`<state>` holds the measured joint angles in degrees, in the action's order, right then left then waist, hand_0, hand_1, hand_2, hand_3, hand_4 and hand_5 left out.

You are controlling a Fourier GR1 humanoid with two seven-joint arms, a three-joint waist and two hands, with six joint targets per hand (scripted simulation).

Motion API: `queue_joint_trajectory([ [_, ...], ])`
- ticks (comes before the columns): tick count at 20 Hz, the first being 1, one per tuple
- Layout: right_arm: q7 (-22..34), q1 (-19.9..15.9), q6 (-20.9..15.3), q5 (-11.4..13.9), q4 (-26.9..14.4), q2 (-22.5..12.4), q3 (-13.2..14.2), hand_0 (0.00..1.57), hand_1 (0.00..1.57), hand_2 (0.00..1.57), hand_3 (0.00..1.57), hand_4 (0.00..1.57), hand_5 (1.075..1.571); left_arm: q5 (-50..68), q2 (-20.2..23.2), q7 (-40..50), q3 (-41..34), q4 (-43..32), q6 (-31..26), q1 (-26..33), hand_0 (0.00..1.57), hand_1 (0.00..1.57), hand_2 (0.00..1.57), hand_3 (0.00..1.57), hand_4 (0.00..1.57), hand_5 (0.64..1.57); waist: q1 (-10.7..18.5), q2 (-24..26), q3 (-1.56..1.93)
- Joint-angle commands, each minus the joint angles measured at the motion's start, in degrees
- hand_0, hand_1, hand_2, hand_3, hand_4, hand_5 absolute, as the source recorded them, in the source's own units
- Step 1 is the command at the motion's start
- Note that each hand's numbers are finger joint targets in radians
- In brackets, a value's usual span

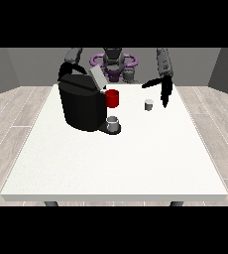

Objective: Insert the coffee pod into the coffee machine and close the lid

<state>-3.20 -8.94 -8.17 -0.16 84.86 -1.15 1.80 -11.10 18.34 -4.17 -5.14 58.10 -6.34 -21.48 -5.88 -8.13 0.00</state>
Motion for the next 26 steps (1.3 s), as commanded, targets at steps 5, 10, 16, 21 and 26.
queue_joint_trajectory([
  [5,-2.8,-2.5,-1.3,0.9,-8.4,-0.1,1.7,0.0,0.0,0.0,0.0,0.42,1.571,-7.3,-2.0,-1.2,3.7,-5.7,2.5,-3.0,0.1,0.1,0.5,0.0,0.0,1.571,1.6,0.4,0.0],
  [10,-0.8,-3.8,-1.4,2.5,-6.6,0.0,-0.7,0.0,0.0,0.0,0.0,0.36,1.571,-8.0,0.4,0.9,0.7,-12.3,2.6,-8.3,0.81,0.81,0.85,0.5,0.0,1.571,-1.4,-1.5,-0.02],
  [16,-0.3,-3.8,-2.2,1.5,-6.4,0.1,0.7,0.0,0.0,0.0,0.0,0.43,1.571,-14.2,2.2,-3.2,4.0,-16.1,3.6,-6.2,0.6,0.6,0.72,0.47,0.0,1.571,-0.9,-0.5,-0.01],
  [21,5.3,-4.5,-0.3,1.1,-3.7,-2.4,0.6,0.0,0.0,0.0,0.0,0.52,1.571,-18.1,0.8,-8.5,4.4,-19.2,11.0,-5.9,0.65,0.65,0.79,0.53,0.0,1.571,-2.3,-0.5,-0.03],
  [26,0.8,-1.4,1.3,-0.5,-6.4,-1.5,1.1,0.0,0.0,0.0,0.0,0.52,1.571,-20.3,0.2,-6.4,4.2,-20.1,13.1,-8.7,0.69,0.69,0.85,0.65,0.29,1.571,-2.3,0.9,0.0],
])
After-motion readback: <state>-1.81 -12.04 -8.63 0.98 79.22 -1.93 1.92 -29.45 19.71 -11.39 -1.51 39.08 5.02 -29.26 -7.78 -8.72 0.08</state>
